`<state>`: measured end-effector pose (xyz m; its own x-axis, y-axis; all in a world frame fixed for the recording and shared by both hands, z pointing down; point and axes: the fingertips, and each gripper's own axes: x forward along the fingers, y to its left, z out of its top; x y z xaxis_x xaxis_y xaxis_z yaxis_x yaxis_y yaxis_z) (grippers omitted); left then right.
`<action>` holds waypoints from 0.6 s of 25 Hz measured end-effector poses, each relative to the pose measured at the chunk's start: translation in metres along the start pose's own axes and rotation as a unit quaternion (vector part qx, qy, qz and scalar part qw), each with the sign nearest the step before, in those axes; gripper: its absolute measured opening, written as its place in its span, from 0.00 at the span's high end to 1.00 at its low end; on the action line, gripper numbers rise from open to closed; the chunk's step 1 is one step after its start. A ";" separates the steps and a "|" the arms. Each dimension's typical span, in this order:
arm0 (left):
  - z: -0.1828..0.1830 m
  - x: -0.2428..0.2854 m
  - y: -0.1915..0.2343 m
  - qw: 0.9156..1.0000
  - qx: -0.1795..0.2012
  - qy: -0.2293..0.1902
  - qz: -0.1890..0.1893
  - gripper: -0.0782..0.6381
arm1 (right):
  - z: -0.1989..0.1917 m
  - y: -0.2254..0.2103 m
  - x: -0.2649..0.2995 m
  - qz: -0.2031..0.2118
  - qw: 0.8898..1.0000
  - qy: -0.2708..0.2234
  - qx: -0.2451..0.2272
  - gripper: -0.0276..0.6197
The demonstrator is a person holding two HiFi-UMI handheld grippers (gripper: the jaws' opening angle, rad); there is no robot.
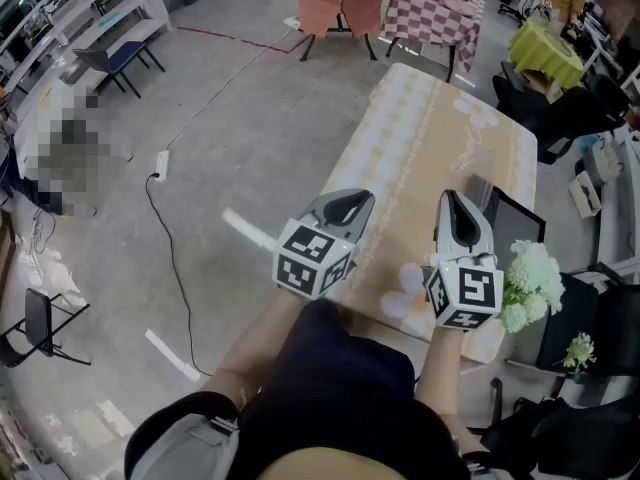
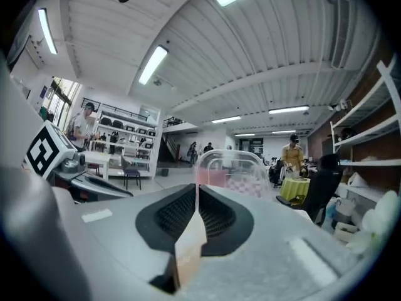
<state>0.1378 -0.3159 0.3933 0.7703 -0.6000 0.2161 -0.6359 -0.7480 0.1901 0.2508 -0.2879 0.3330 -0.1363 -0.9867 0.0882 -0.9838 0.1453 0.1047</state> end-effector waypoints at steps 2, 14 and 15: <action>0.013 -0.002 -0.001 1.000 0.007 -0.021 0.001 0.86 | 0.008 -0.007 -0.004 -0.013 0.999 -0.026 0.023 0.93; 0.035 -0.008 0.001 0.997 0.020 -0.066 0.025 0.86 | 0.019 -0.029 -0.022 -0.038 0.989 -0.096 0.109 0.93; 0.034 -0.008 0.001 0.997 0.020 -0.065 0.025 0.86 | 0.019 -0.028 -0.023 -0.037 0.989 -0.096 0.110 0.93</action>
<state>0.1326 -0.3215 0.3595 0.7385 -0.6671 0.0982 -0.6738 -0.7250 0.1426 0.2796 -0.2710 0.3093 -0.0614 -0.9927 -0.1038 -0.9905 0.0734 -0.1163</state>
